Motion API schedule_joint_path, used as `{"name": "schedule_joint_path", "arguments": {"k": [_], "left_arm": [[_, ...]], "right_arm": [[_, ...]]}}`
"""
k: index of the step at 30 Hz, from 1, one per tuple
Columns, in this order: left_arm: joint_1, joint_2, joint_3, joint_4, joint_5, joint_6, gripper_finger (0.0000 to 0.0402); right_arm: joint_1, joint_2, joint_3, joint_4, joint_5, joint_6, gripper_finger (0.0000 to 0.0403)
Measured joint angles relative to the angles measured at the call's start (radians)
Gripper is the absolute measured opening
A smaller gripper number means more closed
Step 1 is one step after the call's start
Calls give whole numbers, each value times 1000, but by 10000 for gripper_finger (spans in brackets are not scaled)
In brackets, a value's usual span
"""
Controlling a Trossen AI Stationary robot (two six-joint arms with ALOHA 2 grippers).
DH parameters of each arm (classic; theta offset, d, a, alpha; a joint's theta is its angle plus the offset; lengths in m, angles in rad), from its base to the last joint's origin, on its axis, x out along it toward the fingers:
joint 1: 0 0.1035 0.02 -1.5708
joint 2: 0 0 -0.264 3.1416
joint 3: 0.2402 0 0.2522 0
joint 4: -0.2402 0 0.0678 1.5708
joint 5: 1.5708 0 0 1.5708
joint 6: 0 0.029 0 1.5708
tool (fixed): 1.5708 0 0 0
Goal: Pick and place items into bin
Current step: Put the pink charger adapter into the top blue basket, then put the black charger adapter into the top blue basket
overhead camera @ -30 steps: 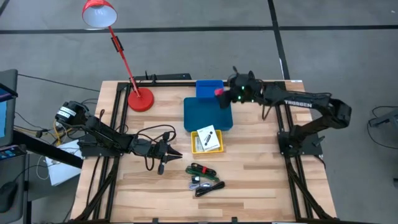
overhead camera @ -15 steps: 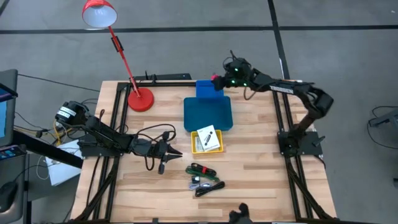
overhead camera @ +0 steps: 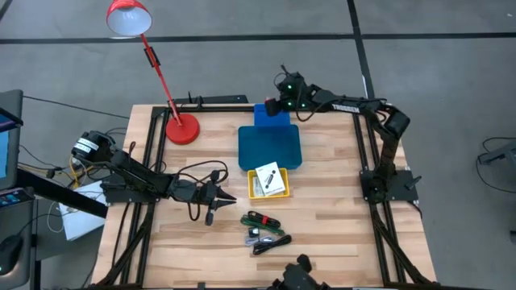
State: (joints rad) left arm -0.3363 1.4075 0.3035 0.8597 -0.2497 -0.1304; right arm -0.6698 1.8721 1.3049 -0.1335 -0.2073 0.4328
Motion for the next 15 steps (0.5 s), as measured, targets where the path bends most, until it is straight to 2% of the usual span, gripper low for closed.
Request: {"name": "schedule_joint_path", "arguments": {"k": [9,15], "left_arm": [[0,0,0,4,0,-5,32],[0,0,0,6,0,-3,32]], "right_arm": [[0,0,0,-83,2,-25,205],[4,-1,0,-94,5,-25,213]]}}
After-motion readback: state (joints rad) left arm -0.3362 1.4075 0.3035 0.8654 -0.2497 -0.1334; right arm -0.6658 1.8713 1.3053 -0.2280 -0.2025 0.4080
